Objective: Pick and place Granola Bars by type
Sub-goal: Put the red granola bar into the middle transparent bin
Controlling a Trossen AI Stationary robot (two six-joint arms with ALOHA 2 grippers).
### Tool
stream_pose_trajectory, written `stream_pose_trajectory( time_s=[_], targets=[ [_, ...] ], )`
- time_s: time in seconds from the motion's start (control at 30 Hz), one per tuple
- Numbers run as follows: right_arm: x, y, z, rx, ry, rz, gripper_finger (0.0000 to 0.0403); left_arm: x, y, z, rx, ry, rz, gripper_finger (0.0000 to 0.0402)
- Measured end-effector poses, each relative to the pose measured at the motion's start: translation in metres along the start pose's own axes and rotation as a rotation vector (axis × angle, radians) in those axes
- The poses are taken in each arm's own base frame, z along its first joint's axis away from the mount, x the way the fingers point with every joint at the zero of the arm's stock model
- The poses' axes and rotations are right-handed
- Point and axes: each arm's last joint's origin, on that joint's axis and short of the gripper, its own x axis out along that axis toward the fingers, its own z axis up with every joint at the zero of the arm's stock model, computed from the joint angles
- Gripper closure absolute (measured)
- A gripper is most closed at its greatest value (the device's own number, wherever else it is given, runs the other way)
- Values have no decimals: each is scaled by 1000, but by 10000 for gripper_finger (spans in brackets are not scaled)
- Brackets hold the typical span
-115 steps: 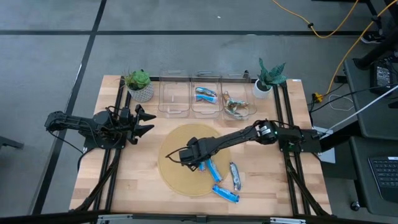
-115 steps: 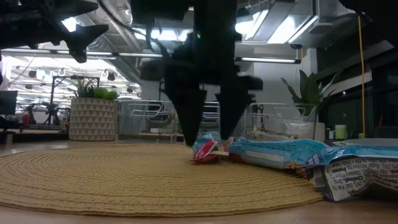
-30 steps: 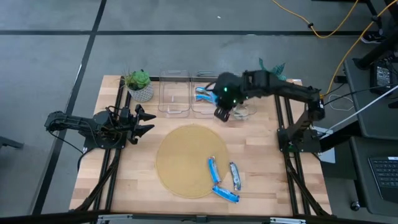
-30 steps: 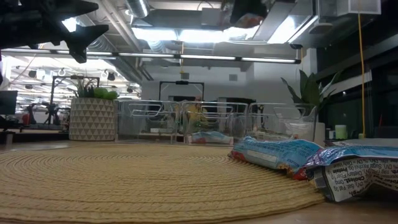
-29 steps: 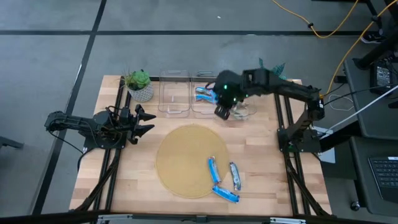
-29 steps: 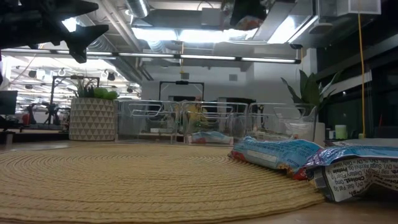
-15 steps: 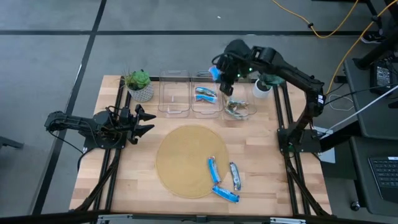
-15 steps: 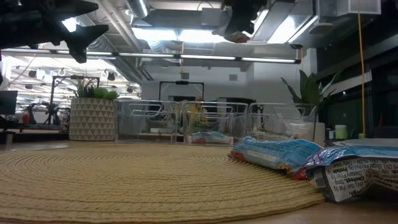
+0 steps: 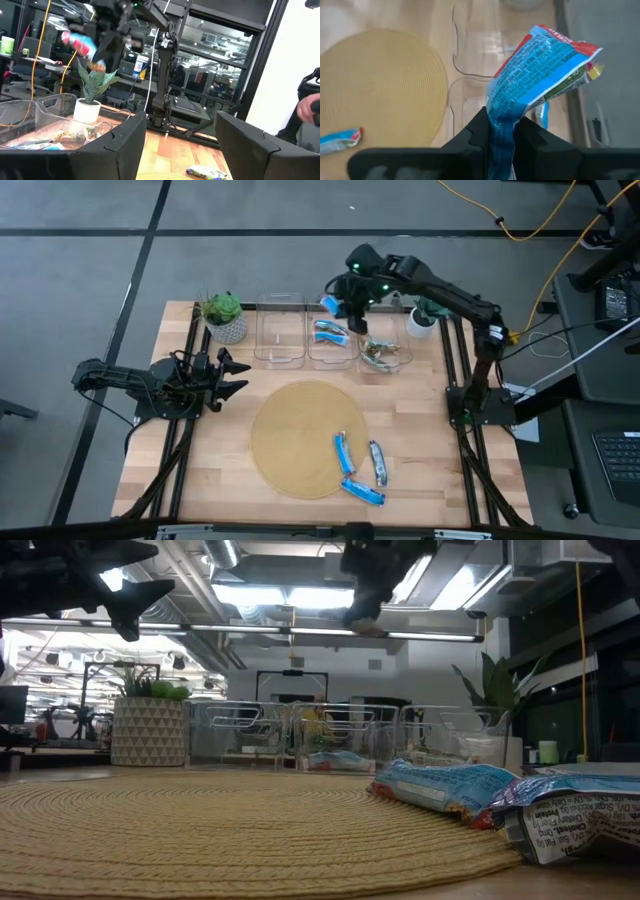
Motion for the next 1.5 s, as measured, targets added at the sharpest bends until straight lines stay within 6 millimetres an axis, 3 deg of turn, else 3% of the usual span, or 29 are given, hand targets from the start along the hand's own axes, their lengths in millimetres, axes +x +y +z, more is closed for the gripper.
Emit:
stream_pose_trajectory(
  time_s=[0.3,0.73,1.5],
  targets=[
    [58,-15,-10,48,75,125,345,0,0,0,0,0,0,176],
    [133,-26,-34,250,257,126,345,0,0,0,0,0,-1,176],
    [186,-29,-80,317,398,79,345,0,0,0,0,0,0,176]
  ],
)
